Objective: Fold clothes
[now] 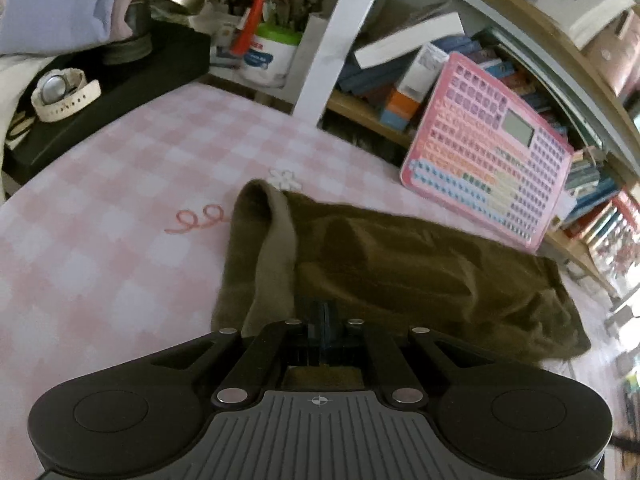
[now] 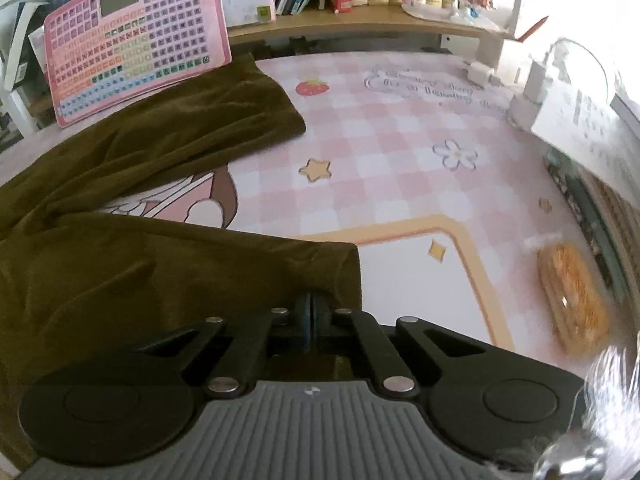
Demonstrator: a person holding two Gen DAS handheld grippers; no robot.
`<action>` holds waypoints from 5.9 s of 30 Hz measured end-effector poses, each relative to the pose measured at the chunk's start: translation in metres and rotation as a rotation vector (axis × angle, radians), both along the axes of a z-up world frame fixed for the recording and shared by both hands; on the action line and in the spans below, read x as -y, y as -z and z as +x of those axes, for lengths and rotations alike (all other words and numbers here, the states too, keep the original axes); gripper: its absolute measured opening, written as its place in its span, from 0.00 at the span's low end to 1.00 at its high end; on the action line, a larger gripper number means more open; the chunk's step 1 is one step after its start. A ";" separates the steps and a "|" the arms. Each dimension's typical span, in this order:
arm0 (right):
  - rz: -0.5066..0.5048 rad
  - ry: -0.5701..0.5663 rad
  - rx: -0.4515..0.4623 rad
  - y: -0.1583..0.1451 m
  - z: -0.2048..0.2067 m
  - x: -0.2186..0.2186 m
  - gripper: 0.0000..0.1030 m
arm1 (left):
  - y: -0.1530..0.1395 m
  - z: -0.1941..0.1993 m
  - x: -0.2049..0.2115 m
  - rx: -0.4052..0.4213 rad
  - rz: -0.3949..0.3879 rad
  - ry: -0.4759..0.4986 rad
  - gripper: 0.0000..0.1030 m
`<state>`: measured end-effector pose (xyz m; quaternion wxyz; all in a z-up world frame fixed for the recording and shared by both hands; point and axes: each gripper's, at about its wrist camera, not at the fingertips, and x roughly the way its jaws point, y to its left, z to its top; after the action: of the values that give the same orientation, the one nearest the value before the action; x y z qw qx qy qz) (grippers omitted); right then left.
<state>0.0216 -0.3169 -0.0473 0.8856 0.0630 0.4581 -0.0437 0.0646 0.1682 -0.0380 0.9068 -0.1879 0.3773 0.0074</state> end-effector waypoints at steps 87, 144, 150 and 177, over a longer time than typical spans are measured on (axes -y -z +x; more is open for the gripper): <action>-0.001 0.068 0.067 -0.002 -0.096 -0.021 0.09 | -0.006 -0.100 0.025 0.022 0.230 -0.073 0.22; -0.068 0.009 0.217 -0.050 -0.195 -0.119 0.91 | -0.031 -0.189 0.109 0.068 0.348 0.225 0.90; -0.090 0.006 0.199 -0.050 -0.197 -0.118 0.92 | -0.028 -0.187 0.115 0.064 0.335 0.241 0.90; 0.036 -0.124 0.159 -0.036 -0.098 -0.066 0.92 | -0.024 -0.111 0.135 -0.011 0.356 0.156 0.90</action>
<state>-0.0761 -0.2504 -0.0116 0.9189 0.0539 0.3901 0.0246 -0.0466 0.0330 -0.0141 0.9214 0.0055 0.3885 0.0047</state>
